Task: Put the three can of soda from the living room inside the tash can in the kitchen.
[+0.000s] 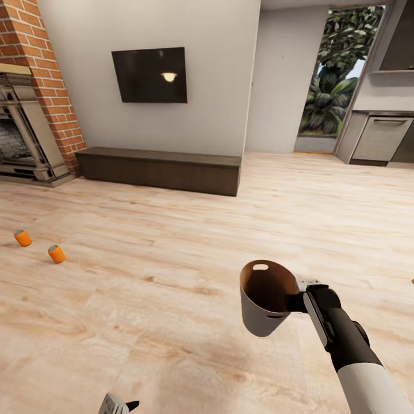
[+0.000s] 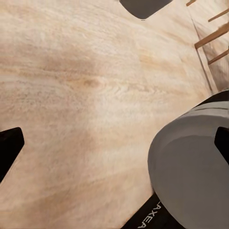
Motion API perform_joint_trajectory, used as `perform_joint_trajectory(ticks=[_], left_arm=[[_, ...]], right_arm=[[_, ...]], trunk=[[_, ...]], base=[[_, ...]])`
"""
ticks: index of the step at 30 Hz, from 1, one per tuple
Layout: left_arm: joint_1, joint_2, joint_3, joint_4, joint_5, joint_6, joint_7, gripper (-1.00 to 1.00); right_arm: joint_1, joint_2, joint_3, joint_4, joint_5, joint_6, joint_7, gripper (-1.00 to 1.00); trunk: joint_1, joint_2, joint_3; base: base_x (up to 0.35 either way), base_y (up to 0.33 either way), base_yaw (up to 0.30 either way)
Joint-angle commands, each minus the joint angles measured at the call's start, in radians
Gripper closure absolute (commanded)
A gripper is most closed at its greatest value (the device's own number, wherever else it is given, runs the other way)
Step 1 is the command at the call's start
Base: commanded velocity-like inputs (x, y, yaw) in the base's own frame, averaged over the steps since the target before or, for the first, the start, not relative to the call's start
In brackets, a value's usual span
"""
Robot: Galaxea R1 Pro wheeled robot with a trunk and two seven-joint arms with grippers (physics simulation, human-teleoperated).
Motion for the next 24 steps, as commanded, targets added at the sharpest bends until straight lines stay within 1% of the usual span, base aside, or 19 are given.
perform_joint_trajectory(ticks=[1, 6, 15, 18, 24], left_arm=[[0.0, 0.0, 0.0, 0.0, 0.0, 0.0, 0.0, -1.0], [0.0, 0.0, 0.0, 0.0, 0.0, 0.0, 0.0, -1.0], [0.0, 0.0, 0.0, 0.0, 0.0, 0.0, 0.0, -1.0], [0.0, 0.0, 0.0, 0.0, 0.0, 0.0, 0.0, -1.0], [0.0, 0.0, 0.0, 0.0, 0.0, 0.0, 0.0, -1.0]], right_arm=[[0.0, 0.0, 0.0, 0.0, -0.01, 0.0, 0.002, 1.0], [0.0, 0.0, 0.0, 0.0, -0.01, 0.0, 0.002, 1.0], [0.0, 0.0, 0.001, 0.0, -0.01, 0.0, 0.002, 1.0], [0.0, 0.0, 0.001, 0.0, -0.01, 0.0, 0.002, 1.0], [0.0, 0.001, 0.001, 0.0, -0.01, 0.0, 0.002, 1.0]], trunk=[[0.0, 0.0, 0.0], [0.0, 0.0, 0.0], [0.0, 0.0, 0.0], [0.0, 0.0, 0.0], [0.0, 0.0, 0.0]], base=[[0.339, 0.029, 0.0], [0.344, 0.073, 0.0], [0.346, 0.143, 0.008], [0.338, 0.177, 0.147], [0.335, 0.183, 0.234]])
